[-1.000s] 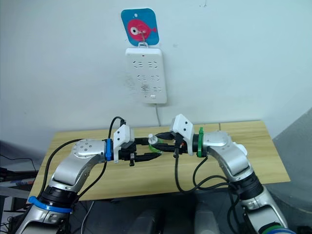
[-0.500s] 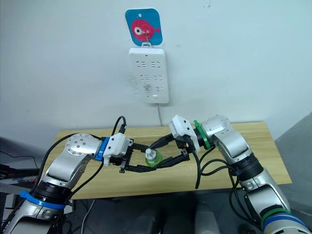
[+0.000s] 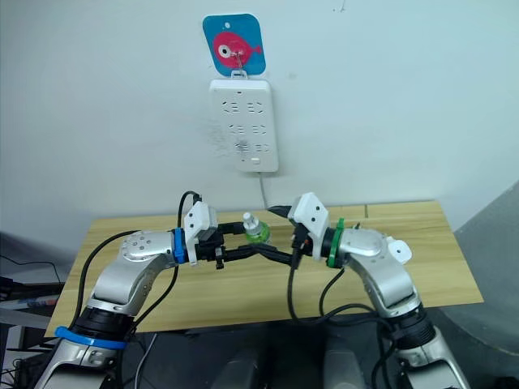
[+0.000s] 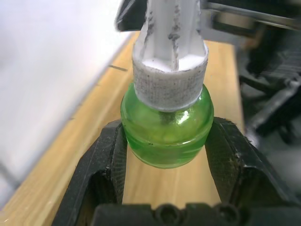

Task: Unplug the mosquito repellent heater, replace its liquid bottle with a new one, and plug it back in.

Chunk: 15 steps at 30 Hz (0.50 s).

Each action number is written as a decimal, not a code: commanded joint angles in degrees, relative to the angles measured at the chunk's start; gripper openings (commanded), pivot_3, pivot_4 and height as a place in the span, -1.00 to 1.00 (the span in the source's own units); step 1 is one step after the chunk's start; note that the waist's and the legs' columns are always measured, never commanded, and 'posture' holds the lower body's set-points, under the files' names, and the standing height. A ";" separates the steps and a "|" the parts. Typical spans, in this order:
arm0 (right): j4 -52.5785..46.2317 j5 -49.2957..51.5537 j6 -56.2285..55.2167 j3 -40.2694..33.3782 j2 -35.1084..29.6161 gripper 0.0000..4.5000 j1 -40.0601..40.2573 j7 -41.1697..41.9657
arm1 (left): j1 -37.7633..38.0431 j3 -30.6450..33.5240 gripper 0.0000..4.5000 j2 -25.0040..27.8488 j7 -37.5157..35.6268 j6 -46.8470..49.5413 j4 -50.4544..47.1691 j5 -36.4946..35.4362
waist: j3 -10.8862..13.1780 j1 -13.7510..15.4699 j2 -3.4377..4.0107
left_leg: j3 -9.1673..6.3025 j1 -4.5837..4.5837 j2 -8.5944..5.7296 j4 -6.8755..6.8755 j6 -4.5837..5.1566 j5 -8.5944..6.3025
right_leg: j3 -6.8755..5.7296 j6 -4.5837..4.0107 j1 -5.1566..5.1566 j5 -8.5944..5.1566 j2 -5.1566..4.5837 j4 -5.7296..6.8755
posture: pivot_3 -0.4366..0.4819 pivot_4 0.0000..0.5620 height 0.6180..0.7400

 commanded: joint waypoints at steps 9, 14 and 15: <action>-1.08 -2.61 0.61 1.58 1.34 0.86 -1.08 -6.22 | -1.23 0.12 -0.03 -0.42 0.38 1.47 -2.67 -0.57 | -0.01 -0.07 0.00 | 0.00 0.02 0.00 -0.02 0.00 0.00 | -0.02 0.00 0.01 0.00 0.06 -0.01 | -0.17 -0.21 1.00; -0.21 -1.32 0.11 1.38 1.16 0.20 -1.70 -4.88 | -0.49 -0.39 -0.03 -0.24 -0.42 1.91 -3.94 -0.73 | 0.00 -0.09 0.00 | 0.00 0.02 0.01 -0.02 0.00 0.00 | -0.02 0.00 0.01 0.00 0.06 0.00 | -0.16 -0.19 1.00; -0.15 -1.05 0.00 1.43 1.15 0.00 -1.76 -4.55 | -0.32 -0.48 -0.03 -0.25 -0.49 1.90 -4.11 -0.68 | -0.01 -0.09 0.00 | 0.00 0.02 0.01 -0.02 0.00 0.00 | -0.02 0.00 0.01 0.00 0.06 0.00 | -0.16 -0.19 1.00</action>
